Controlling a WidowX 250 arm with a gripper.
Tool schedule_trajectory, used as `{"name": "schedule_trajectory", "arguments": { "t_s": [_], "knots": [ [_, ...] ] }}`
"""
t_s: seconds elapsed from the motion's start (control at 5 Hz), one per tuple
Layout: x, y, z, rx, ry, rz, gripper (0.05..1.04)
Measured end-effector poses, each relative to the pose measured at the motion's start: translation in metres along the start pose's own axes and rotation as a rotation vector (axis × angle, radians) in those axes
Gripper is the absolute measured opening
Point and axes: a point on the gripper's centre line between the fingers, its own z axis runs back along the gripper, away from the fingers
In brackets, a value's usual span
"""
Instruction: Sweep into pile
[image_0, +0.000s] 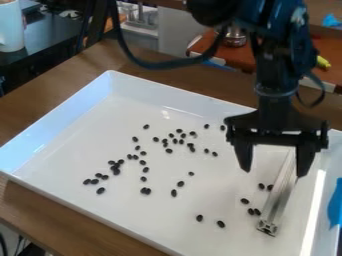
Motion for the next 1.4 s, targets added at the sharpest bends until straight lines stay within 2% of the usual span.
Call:
{"name": "schedule_trajectory", "arguments": {
  "t_s": [0.4, 0.6, 1.0, 1.2, 1.4],
  "knots": [
    [-0.002, -0.003, -0.016, -0.003, 0.014, 0.004, 0.999],
    [-0.007, -0.007, -0.025, 0.010, 0.024, 0.004, 0.961],
    [-0.004, -0.007, -0.035, 0.049, -0.012, -0.004, 0.437],
    [-0.004, -0.002, -0.036, 0.043, -0.025, -0.012, 0.423],
    [-0.001, 0.013, -0.034, 0.035, -0.008, -0.010, 0.421]
  ]
}}
